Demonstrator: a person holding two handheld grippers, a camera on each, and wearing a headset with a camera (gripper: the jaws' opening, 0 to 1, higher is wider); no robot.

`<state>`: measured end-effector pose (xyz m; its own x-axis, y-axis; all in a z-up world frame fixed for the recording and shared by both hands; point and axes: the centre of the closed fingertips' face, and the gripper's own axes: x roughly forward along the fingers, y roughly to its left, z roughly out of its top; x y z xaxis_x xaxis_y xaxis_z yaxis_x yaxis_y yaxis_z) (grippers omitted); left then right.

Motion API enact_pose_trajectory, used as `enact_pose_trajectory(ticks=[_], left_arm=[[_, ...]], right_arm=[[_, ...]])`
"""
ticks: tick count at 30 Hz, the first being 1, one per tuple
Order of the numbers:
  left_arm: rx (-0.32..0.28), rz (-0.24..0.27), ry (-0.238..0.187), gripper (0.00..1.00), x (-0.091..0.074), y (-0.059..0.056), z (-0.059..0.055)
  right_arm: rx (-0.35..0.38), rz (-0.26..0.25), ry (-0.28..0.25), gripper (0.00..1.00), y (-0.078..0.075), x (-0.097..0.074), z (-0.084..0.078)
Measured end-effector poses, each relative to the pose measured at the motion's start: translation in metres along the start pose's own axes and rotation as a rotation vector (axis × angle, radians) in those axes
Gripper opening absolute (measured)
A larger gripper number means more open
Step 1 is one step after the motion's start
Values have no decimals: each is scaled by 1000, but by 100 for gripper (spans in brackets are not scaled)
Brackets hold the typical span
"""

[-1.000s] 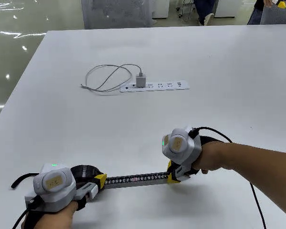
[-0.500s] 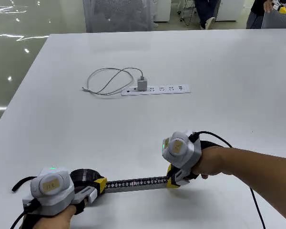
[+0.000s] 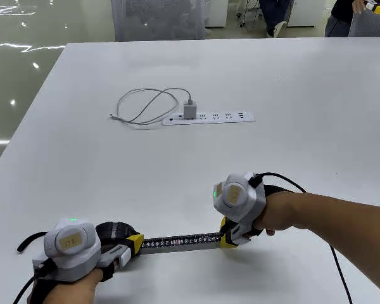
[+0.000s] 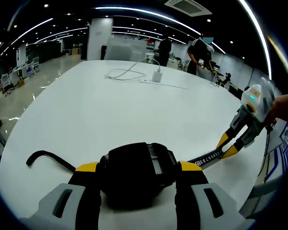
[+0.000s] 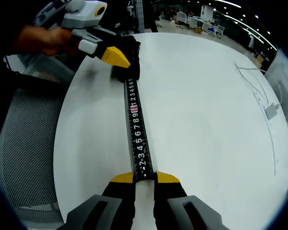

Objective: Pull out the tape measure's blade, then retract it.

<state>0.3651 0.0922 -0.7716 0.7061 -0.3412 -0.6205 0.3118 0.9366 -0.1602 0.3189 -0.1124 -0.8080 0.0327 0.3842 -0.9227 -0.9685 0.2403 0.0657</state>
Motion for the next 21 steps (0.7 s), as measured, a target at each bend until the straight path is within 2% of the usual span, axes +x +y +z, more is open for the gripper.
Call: enact_pose_trajectory(ticks=[5,21], left_arm=[[0,-3,0,58,0,0,0],[-3,-4,2,58,0,0,0]], right_arm=[[-23,-10,-1,10,2,1,3],[11,-2,3,10,1,3,8]])
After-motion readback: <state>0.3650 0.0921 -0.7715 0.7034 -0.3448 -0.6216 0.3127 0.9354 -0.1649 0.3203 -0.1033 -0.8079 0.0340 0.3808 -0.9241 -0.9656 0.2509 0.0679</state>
